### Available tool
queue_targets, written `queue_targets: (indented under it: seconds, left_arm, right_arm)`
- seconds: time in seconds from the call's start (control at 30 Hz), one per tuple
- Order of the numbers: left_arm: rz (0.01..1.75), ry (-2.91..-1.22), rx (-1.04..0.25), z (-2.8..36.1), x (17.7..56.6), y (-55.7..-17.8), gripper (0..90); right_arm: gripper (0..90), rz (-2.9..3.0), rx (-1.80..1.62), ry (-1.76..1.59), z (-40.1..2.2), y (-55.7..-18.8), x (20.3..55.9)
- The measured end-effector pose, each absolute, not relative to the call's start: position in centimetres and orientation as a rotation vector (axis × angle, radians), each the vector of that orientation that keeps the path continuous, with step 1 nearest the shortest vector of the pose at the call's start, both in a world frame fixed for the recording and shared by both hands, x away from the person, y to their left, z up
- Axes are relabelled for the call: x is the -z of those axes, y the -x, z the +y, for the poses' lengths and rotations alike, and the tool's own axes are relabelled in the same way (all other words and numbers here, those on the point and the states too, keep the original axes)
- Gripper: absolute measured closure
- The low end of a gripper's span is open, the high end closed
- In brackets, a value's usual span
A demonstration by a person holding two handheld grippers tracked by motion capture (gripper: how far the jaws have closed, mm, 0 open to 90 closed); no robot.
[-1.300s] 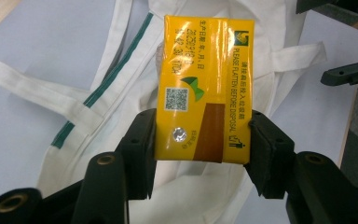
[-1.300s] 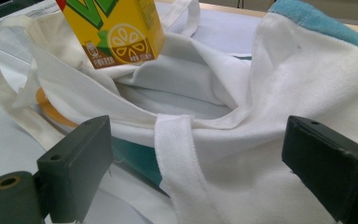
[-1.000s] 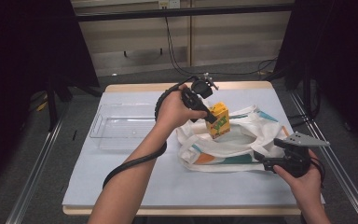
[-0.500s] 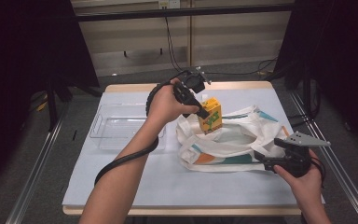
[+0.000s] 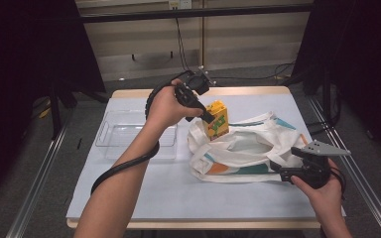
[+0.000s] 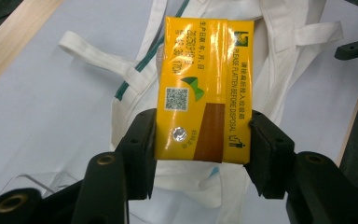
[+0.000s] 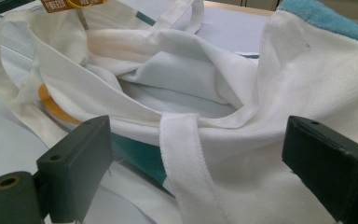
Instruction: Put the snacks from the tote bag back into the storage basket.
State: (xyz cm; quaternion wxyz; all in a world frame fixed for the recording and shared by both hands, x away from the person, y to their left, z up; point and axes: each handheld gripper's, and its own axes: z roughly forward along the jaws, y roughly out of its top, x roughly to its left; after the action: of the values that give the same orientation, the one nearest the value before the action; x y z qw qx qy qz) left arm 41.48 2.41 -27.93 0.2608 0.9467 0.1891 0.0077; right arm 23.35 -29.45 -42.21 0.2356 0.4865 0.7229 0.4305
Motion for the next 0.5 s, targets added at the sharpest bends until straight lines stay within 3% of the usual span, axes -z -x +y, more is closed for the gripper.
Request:
queue_targets:
  seconds: [0.5]
  left_arm:
    - [0.538,-2.578,-0.060,5.0,27.3,-42.0,49.6]
  right_arm:
    - [8.4,1.986,-1.186,-1.331,-29.4,-23.4,42.1]
